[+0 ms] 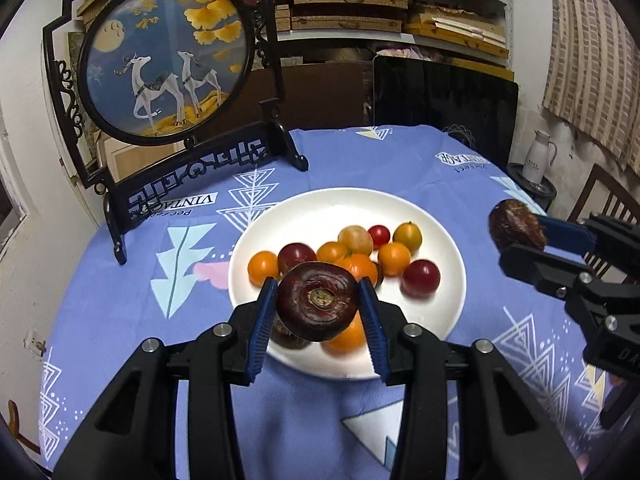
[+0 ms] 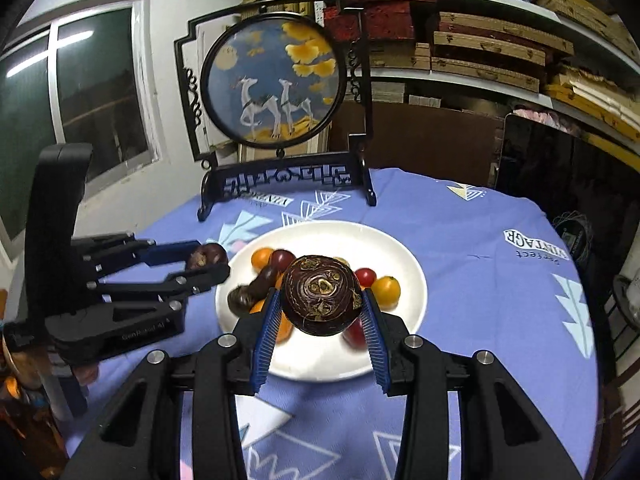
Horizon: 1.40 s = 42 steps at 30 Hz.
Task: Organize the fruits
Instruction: 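Lower both mangosteens onto the white plate and open both tools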
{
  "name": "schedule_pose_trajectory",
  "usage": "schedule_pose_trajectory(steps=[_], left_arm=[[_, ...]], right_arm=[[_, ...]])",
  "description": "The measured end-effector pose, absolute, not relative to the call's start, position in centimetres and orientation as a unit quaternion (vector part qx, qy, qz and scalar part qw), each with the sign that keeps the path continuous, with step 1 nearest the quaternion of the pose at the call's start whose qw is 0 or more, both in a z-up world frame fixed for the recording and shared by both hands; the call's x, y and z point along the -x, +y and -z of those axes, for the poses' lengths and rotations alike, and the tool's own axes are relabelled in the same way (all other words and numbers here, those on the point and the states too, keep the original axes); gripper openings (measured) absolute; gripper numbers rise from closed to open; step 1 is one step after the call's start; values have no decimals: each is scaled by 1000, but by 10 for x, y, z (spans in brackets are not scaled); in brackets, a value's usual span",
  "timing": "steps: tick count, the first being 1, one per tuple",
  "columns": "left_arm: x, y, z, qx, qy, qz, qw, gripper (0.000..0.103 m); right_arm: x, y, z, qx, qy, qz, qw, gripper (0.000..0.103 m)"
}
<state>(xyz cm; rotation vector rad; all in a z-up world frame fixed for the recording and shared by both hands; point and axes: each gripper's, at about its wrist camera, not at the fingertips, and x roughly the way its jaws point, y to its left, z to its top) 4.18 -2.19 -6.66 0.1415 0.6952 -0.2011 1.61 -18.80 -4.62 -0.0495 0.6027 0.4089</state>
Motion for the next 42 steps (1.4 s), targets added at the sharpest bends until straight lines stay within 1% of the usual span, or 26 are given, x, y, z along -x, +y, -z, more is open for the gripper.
schedule_pose_trajectory(steps=[11, 20, 42], left_arm=[[-80, -38, 76, -96, 344, 78, 931, 40], [-113, -36, 84, -99, 351, 57, 929, 40], [-145, -35, 103, -102, 366, 40, 924, 41]], right_arm=[[-62, -176, 59, 19, 314, -188, 931, 41], [-96, -169, 65, 16, 324, -183, 928, 41], [-139, -166, 81, 9, 345, -161, 925, 41]])
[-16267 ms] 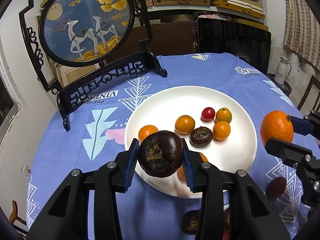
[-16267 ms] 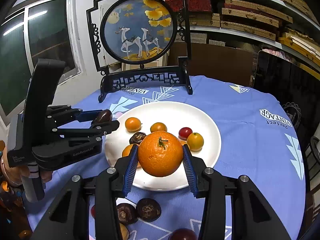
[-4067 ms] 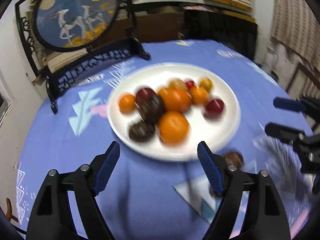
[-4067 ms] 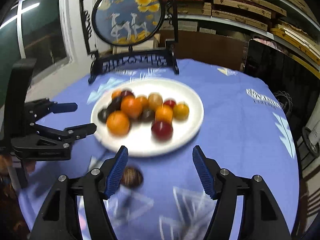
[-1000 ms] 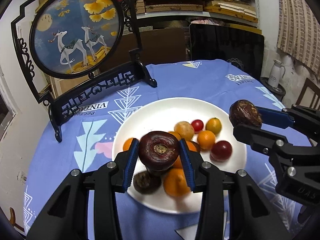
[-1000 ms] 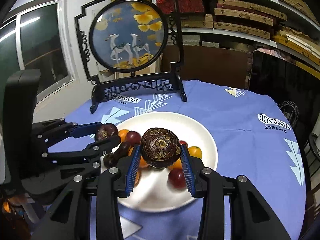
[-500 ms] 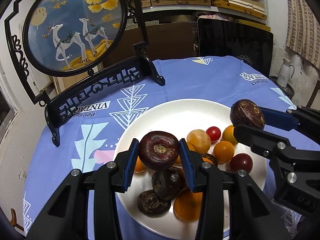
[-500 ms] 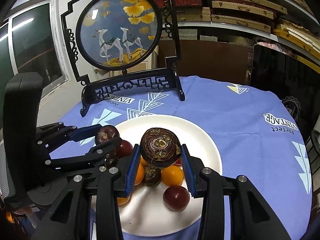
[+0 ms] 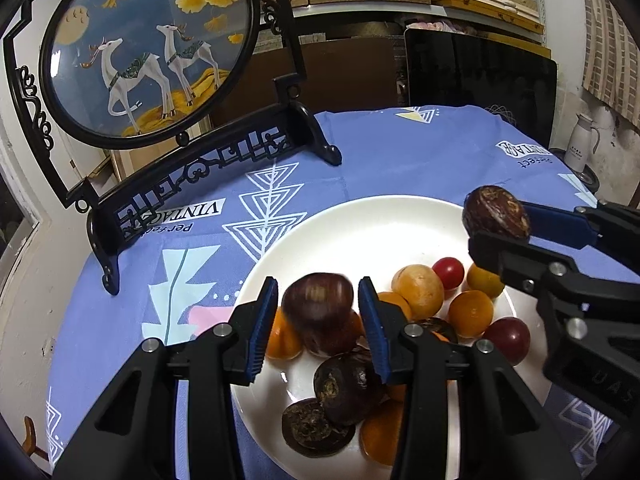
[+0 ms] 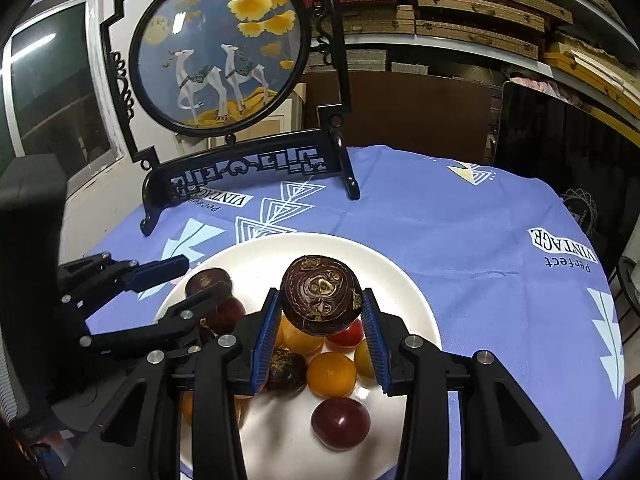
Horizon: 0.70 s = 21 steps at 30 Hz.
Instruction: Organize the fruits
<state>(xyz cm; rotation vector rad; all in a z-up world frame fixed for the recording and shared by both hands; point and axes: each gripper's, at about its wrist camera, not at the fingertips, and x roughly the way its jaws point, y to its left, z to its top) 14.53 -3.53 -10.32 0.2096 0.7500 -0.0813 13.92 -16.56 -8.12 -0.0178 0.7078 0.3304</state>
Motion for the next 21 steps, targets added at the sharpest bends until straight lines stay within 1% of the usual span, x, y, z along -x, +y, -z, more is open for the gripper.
schedule_pose_trajectory(steps=[8, 9, 10, 11, 13, 18, 21], left_arm=[[-148, -40, 94, -116, 344, 32, 931, 41], [-148, -41, 95, -116, 344, 34, 931, 41], [-148, -41, 97, -118, 346, 33, 930, 48], [-147, -41, 97, -120, 345, 33, 930, 61], [-142, -39, 97, -123, 333, 29, 934, 71], [-125, -33, 93, -113, 327, 36, 938, 72], [-104, -28, 87, -108, 311, 37, 943, 81]], right_arm=[[-145, -163, 78, 2, 344, -163, 925, 42], [-147, -161, 78, 4, 345, -160, 925, 48], [-148, -159, 78, 6, 346, -160, 924, 57], [-146, -160, 76, 4, 341, -154, 928, 68], [-141, -162, 71, 0, 328, -160, 931, 70], [-125, -177, 63, -23, 321, -166, 932, 71], [-107, -191, 60, -44, 318, -165, 933, 76]])
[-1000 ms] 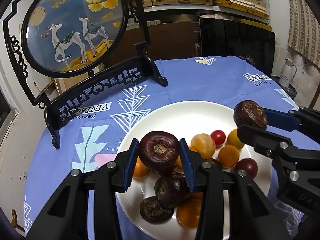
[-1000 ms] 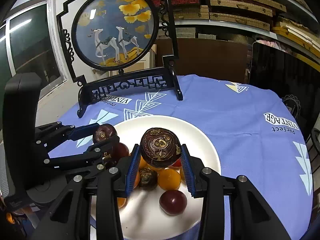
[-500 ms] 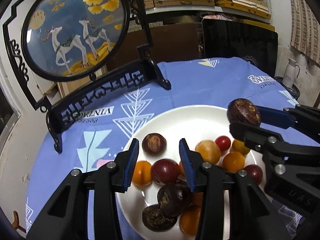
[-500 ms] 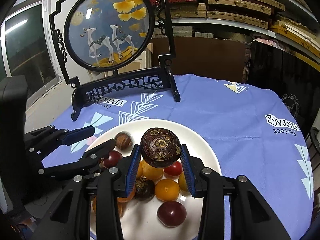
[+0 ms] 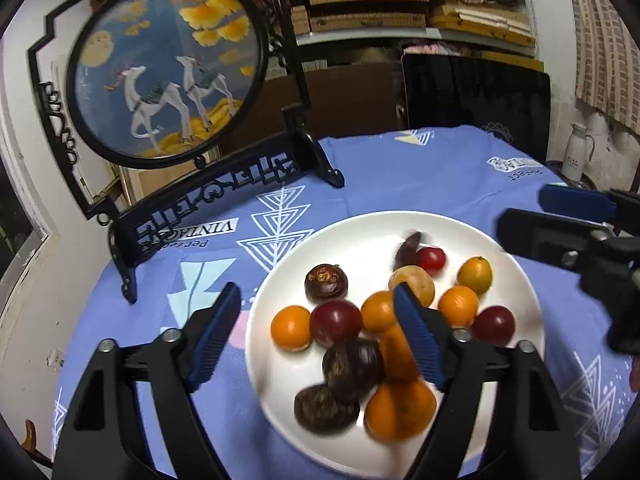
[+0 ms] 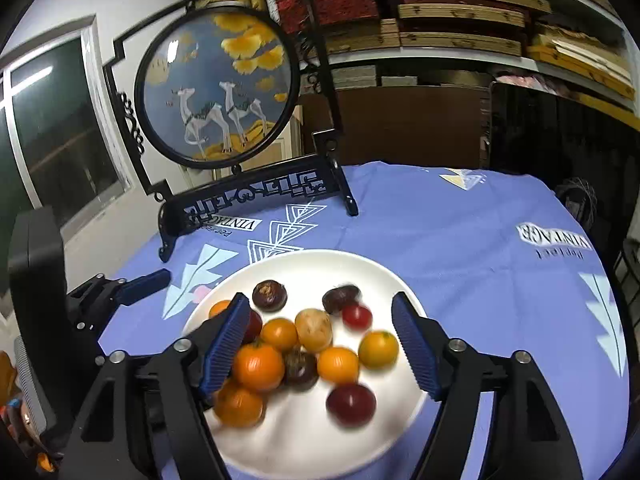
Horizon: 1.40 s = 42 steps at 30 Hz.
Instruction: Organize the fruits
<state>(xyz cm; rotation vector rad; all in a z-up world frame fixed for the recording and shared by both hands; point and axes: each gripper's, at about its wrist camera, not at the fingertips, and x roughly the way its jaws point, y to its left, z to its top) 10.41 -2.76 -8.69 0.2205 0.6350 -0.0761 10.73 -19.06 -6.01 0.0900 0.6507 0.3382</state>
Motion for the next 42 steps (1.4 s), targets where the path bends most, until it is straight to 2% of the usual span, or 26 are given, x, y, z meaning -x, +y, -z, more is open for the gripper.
schedule_pose_trajectory(steps=[4, 7, 16, 26, 42], left_arm=[[-74, -25, 79, -111, 285, 34, 951, 96], [-48, -26, 75, -121, 264, 32, 956, 98], [6, -31, 77, -91, 255, 38, 962, 98], [27, -31, 73, -104, 249, 27, 962, 98], [31, -20, 73, -85, 247, 1, 965, 98]], right_arm=[[-67, -208, 61, -60, 291, -160, 941, 86], [-31, -221, 68, -68, 268, -147, 950, 91], [17, -230, 82, -122, 259, -125, 950, 94], [47, -199, 74, -35, 240, -129, 962, 94], [61, -194, 64, -20, 221, -126, 967, 95]])
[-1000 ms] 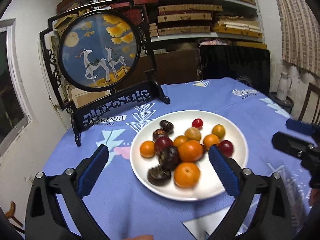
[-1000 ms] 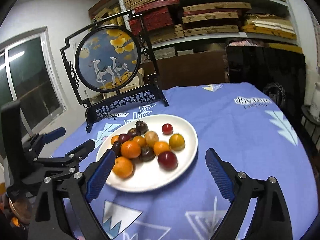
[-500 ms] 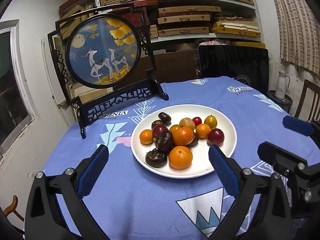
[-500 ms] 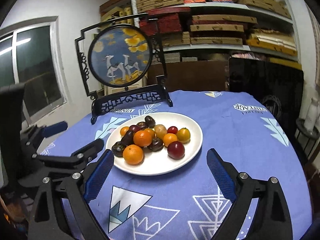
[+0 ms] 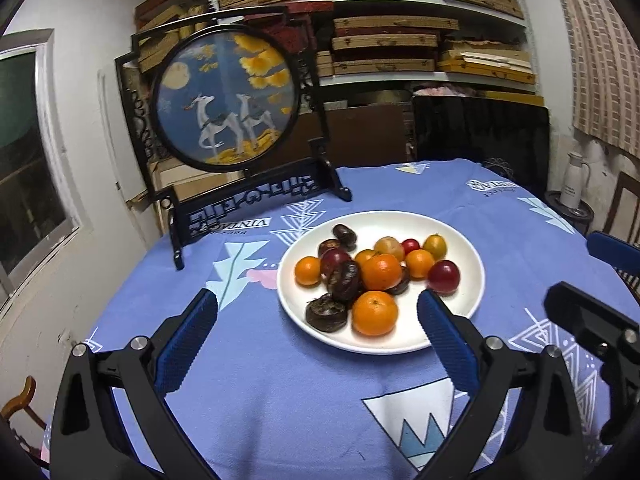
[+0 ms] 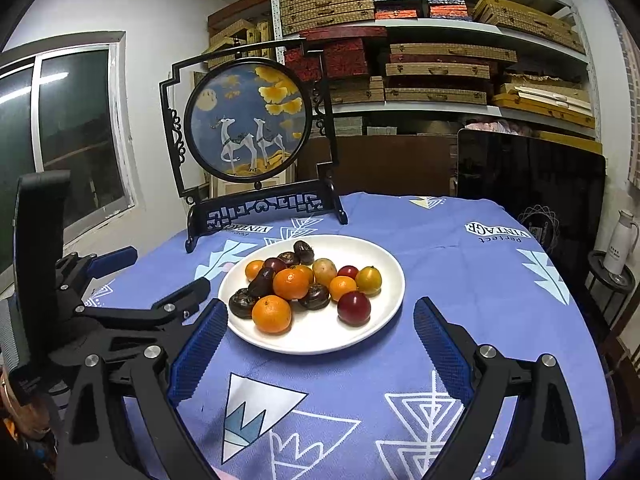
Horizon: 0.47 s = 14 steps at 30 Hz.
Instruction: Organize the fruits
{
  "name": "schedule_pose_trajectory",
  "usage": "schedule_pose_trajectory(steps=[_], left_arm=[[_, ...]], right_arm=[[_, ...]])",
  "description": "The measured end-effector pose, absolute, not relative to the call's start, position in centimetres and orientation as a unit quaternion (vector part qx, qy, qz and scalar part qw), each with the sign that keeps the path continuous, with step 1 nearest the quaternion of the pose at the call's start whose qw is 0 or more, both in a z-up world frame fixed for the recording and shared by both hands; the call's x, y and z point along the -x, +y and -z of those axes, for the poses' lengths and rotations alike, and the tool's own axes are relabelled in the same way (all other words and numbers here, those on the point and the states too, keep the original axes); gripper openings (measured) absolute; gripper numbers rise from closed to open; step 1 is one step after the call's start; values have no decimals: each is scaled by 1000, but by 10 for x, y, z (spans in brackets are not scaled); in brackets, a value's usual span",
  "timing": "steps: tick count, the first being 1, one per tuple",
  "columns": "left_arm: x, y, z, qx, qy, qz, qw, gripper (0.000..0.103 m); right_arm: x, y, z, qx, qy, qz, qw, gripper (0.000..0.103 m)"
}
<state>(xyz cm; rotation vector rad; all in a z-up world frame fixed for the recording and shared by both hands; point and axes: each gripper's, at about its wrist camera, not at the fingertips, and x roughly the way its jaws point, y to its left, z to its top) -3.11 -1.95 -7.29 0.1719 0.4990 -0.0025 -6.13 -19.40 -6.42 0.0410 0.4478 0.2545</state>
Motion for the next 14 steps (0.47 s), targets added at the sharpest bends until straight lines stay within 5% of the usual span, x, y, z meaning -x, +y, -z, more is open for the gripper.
schedule_pose_trajectory(steps=[14], left_arm=[[25, -13, 73, -72, 265, 7, 961, 98]], right_arm=[[60, -185, 56, -3, 219, -126, 968, 95]])
